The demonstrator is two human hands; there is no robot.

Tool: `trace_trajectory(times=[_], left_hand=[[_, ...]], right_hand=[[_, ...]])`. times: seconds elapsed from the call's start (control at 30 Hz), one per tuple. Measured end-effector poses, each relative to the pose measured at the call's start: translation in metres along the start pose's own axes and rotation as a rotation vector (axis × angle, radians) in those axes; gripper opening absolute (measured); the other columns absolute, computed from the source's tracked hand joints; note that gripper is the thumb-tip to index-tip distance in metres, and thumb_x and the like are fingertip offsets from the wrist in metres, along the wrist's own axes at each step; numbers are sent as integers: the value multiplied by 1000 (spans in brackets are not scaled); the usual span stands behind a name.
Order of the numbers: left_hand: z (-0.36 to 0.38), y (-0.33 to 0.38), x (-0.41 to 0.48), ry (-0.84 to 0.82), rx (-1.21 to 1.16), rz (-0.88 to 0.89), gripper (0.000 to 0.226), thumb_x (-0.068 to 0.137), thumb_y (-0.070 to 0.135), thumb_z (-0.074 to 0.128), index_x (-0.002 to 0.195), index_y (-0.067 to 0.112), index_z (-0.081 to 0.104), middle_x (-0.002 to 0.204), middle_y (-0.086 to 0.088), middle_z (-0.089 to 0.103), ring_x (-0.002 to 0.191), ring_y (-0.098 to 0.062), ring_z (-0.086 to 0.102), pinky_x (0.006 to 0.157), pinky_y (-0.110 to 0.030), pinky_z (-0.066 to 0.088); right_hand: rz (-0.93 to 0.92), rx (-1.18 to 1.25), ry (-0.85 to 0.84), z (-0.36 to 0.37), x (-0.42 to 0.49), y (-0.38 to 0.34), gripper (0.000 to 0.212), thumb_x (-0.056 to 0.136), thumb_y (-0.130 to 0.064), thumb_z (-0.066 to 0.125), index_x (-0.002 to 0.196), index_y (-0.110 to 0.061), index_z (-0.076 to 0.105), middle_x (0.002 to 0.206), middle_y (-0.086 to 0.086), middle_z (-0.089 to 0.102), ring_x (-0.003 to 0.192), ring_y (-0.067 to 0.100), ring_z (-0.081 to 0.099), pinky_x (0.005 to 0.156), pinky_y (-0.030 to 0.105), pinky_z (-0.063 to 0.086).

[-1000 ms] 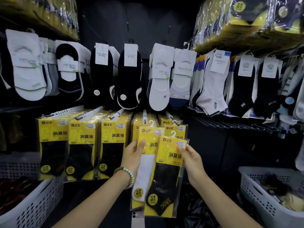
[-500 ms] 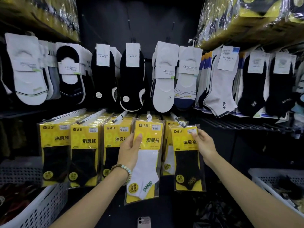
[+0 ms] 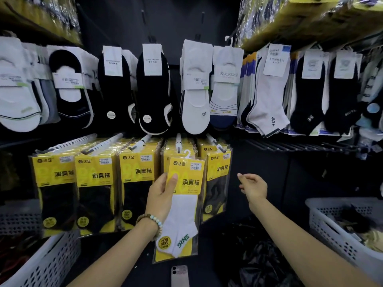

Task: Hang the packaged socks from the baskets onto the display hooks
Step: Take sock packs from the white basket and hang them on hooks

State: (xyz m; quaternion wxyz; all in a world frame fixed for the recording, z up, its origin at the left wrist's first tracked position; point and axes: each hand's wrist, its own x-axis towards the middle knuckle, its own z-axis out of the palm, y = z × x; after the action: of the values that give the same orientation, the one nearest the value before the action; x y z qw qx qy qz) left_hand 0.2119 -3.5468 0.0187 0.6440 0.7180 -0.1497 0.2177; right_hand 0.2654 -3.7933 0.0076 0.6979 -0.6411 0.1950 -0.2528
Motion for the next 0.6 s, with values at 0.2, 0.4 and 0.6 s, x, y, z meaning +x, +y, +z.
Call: trace_trajectory(times=[0.2,0.4,0.6], left_hand=[[25,2,-6,-94,-81,-89,14,94,31,49,101,38,59,84,26,68,81,9,62,69,-9,48],[61,9,-12,-133,-155,-195,13,94,28,51,95,36,60,93,19,65,80,10,61,60,-3,44],[84,16,-4,-217,-95,-263,36,94,33,50,128,21,49,107,13,55,97,3,55,86,-15,47]], right_hand=[[-18,84,-379,-8,-46,-14,22,94,-35,56,103,-17,64,98,3,70,88,16,68,72,23,54],[-31,161,-576,-8,-75,-20,25,93,-34,57,111,-18,65,99,1,75,90,17,72,71,30,57],[-52,185,-310,-23,-55,-18,12,92,-19,61,100,-12,65,96,7,73,86,21,71,71,32,58]])
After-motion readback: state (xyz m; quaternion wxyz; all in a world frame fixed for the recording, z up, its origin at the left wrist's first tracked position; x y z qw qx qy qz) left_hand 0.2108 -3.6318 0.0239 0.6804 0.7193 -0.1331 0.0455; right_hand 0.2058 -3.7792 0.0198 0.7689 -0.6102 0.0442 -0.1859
